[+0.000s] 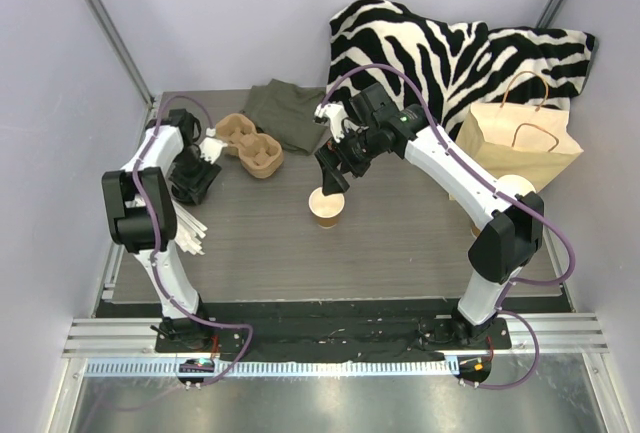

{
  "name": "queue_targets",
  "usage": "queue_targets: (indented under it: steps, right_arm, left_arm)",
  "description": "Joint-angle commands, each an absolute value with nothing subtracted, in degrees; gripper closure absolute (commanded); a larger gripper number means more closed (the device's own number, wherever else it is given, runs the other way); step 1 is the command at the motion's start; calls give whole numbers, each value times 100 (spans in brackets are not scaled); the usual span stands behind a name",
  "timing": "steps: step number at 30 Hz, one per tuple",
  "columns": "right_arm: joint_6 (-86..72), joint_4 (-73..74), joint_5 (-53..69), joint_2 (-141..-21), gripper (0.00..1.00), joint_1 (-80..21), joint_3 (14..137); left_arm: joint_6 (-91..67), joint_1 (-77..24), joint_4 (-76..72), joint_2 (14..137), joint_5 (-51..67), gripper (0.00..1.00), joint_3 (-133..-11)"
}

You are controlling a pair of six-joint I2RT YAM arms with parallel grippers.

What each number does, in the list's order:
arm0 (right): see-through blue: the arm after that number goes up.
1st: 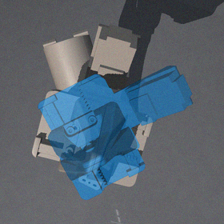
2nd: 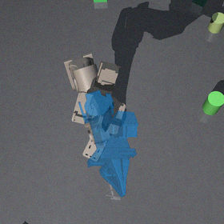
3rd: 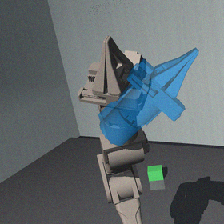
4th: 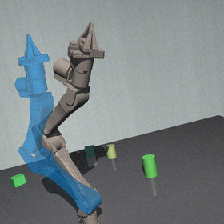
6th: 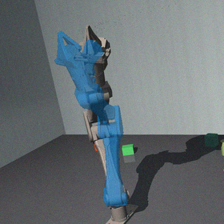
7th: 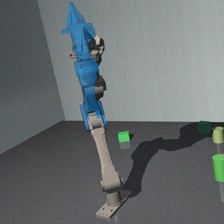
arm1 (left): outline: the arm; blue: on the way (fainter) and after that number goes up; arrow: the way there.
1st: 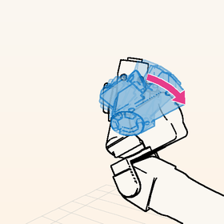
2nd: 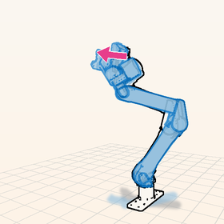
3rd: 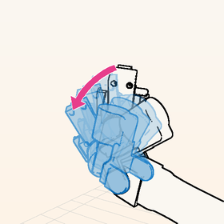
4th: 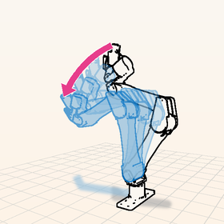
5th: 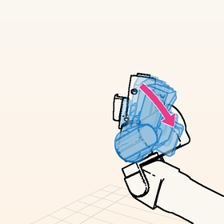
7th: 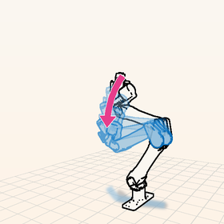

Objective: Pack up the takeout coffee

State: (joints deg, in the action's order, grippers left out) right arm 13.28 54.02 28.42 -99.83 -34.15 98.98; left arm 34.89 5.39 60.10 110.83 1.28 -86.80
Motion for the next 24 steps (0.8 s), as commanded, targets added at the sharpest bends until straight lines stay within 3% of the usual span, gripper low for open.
queue_targets:
  steps: [1,11,19,21,24]
  right_arm:
    - [1301,5317,2883,-9782,6,-3419,10037]
    - [1327,5388,2874,-9835,5,-3410,10055]
    - [1310,5405,2909,-9949,6,-3419,10195]
    - [1301,5405,2918,-9975,6,-3410,10248]
    - [1301,5397,2944,-9976,6,-3419,10283]
  left_arm:
    - [3647,545,5880,11232,114,47,-8938]
    - [3727,554,5739,11426,70,59,-8983]
    - [3718,554,5967,11277,106,79,-9123]
    - [3700,554,6064,11215,70,90,-9228]
    - [3586,545,6528,11127,167,97,-9570]
